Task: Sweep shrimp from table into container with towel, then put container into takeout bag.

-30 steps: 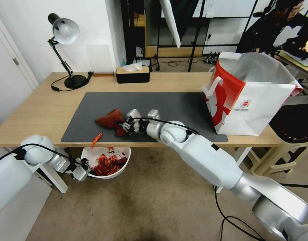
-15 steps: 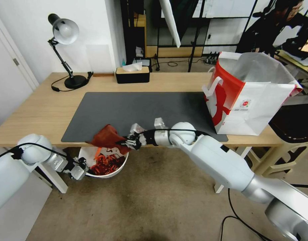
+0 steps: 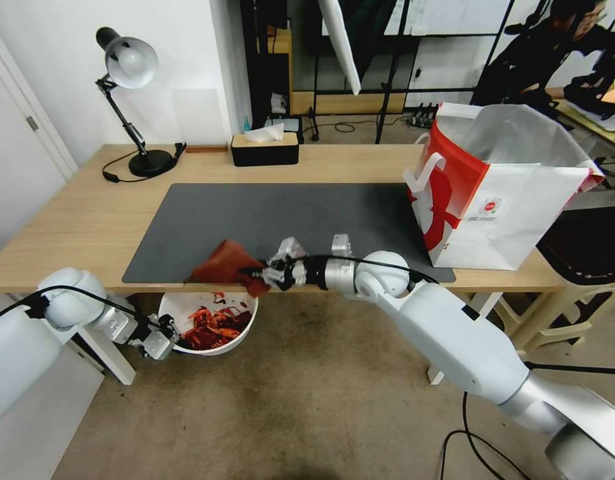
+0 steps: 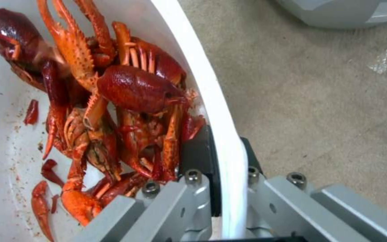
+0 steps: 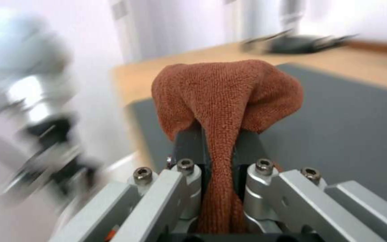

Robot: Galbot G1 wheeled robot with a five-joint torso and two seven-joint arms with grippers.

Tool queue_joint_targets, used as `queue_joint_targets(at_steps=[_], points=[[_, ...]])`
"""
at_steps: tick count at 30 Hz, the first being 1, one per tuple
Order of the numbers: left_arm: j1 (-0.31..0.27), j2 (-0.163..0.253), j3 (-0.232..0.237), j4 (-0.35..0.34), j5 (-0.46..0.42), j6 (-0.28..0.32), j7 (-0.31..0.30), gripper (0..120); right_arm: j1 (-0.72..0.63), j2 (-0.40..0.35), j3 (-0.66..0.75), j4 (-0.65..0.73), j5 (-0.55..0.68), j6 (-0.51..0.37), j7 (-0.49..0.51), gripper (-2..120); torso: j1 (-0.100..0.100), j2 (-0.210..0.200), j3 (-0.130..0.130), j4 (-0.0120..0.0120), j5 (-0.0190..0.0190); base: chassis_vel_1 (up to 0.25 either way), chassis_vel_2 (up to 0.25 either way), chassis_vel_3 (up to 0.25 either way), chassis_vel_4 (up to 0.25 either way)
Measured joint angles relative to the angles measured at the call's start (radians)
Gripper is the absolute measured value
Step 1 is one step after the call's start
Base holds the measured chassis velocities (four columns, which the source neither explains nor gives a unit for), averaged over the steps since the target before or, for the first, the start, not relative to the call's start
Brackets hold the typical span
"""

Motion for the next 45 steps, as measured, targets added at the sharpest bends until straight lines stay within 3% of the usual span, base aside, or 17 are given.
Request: queue_joint_targets(at_steps=[2,3,6,7,10,11,13,18,22,25,29,32,37,41,45], points=[[0.003,-0.001,-0.001,-0.001,0.002,-0.002,0.0,0,-0.033,-0.005,0.039,0.063,0.033,-0.019,0.188,5,0.0,0.0,0.0,-0.0001,0.0,0.0,0.0,0.0,0.0],[0.003,-0.001,-0.001,-0.001,0.002,-0.002,0.0,0,-0.033,-0.005,0.039,0.063,0.033,-0.019,0.188,5,0.0,0.0,0.0,-0.0001,0.0,0.0,0.0,0.0,0.0],[0.007,-0.005,-0.001,-0.003,0.004,-0.004,0.001,0,-0.083,-0.01,0.105,0.147,0.072,-0.08,0.457,5,0.0,0.0,0.0,-0.0001,-0.0001,0.0,0.0,0.0,0.0],[0.007,-0.005,-0.001,-0.003,0.004,-0.004,0.001,0,-0.083,-0.01,0.105,0.147,0.072,-0.08,0.457,5,0.0,0.0,0.0,-0.0001,-0.0001,0.0,0.0,0.0,0.0],[0.01,-0.009,0.003,-0.007,0.007,-0.005,0.002,0,-0.141,-0.023,0.183,0.225,0.07,-0.186,0.713,5,0.0,0.0,0.0,-0.0002,0.0,0.0,0.0,0.0,0.0],[0.01,-0.009,0.003,-0.007,0.007,-0.005,0.002,0,-0.141,-0.023,0.183,0.225,0.07,-0.186,0.713,5,0.0,0.0,0.0,-0.0002,0.0,0.0,0.0,0.0,0.0],[0.01,-0.014,0.007,-0.01,0.011,-0.005,0.002,0,-0.191,-0.046,0.229,0.268,0.05,-0.23,0.809,5,0.0,0.0,0.0,-0.0002,0.0,0.0,0.0,0.0,0.0],[0.011,-0.022,0.015,-0.012,0.017,-0.005,0.003,0,-0.254,-0.067,0.274,0.299,0.043,-0.257,0.848,5,0.0,0.0,0.0,-0.0004,0.0001,0.0,0.0,0.0,0.0],[0.011,-0.027,0.02,-0.015,0.02,-0.005,0.004,0,-0.301,-0.074,0.306,0.311,0.051,-0.259,0.829,13,0.0,0.0,0.0,-0.0002,0.0001,0.0,0.0,0.0,0.0],[0.014,-0.028,0.021,-0.021,0.022,-0.005,0.006,0,-0.336,-0.077,0.323,0.327,0.052,-0.271,0.82,28,0.0,0.0,0.0,-0.0001,0.0002,0.0,0.0,0.0,0.0],[0.019,-0.027,0.02,-0.026,0.023,-0.005,0.006,0,-0.354,-0.078,0.33,0.34,0.05,-0.291,0.826,37,0.0,0.0,0.0,-0.0001,0.0,0.0,0.0,0.0,0.0],[0.026,-0.025,0.014,-0.031,0.024,-0.005,0.007,0,-0.381,-0.078,0.346,0.364,0.042,-0.309,0.83,56,0.0,0.0,0.0,-0.0001,0.0001,0.0,0.0,0.0,0.0],[0.032,-0.024,0.011,-0.036,0.027,-0.006,0.007,0,-0.406,-0.084,0.361,0.391,0.023,-0.307,0.824,69,0.0,0.0,0.0,0.0,0.0001,0.0,0.0,0.0,0.0],[0.055,-0.024,0.005,-0.056,0.045,-0.021,0.008,0,-0.457,-0.088,0.388,0.436,-0.014,-0.265,0.793,88,0.0,0.0,0.0,-0.0001,0.0,0.0,0.0,0.0,0.0],[0.066,-0.024,0.008,-0.074,0.054,-0.025,0.008,0,-0.498,-0.09,0.411,0.46,-0.062,-0.222,0.754,96,0.0,0.0,0.0,0.0002,0.0,0.0,0.0,0.0,0.0]])
